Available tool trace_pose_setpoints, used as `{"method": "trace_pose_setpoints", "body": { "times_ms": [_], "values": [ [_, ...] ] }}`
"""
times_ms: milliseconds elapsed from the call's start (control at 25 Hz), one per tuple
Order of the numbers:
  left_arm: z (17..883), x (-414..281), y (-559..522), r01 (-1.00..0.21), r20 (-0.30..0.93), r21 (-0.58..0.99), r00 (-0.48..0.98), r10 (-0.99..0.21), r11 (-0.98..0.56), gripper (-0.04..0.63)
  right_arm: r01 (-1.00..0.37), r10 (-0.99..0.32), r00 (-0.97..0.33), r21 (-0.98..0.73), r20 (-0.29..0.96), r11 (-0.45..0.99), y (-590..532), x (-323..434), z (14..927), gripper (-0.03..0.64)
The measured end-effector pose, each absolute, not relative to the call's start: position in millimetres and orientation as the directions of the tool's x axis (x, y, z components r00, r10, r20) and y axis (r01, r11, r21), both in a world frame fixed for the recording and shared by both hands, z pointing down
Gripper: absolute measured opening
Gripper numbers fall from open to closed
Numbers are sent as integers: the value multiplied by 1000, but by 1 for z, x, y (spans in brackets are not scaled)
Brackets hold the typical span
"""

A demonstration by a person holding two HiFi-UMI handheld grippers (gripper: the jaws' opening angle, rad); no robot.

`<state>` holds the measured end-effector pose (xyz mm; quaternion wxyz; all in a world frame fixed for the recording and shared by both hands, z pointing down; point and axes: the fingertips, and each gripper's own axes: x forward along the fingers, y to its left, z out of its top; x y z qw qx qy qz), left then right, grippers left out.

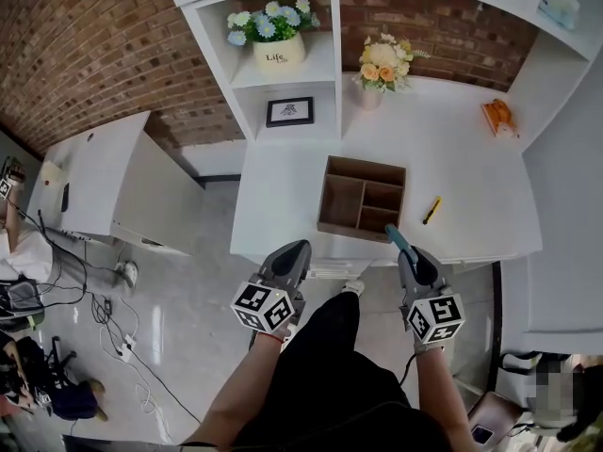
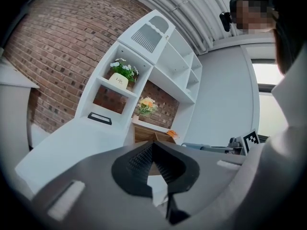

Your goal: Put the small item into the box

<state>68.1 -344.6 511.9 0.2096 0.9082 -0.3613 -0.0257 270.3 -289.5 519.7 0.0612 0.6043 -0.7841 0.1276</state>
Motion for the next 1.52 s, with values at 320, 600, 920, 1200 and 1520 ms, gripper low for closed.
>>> {"method": "trace_pose_setpoints", "body": {
  "times_ms": [320, 600, 920, 1200, 1520],
  "values": [
    [518, 82, -370, -645, 104, 397, 738, -666, -653, 2, -937, -871, -286, 73, 399, 341, -316, 263, 532, 74],
    [517, 82, -393, -679, 99, 372, 707, -700, -633, 2, -884, -815, -301, 175, 496, 433, -335, 250, 541, 75],
    [518, 78, -413, -704, 108, 357, 684, -722, -614, 2, -872, -779, -318, 157, 541, 465, -347, 247, 556, 77],
    [515, 71, -432, -727, 96, 358, 653, -752, -586, 2, -859, -756, -319, 164, 571, 486, -353, 243, 565, 72],
    [512, 67, -450, -737, 85, 360, 637, -766, -573, 2, -850, -753, -327, 172, 570, 499, -358, 240, 567, 71]
  ]
}}
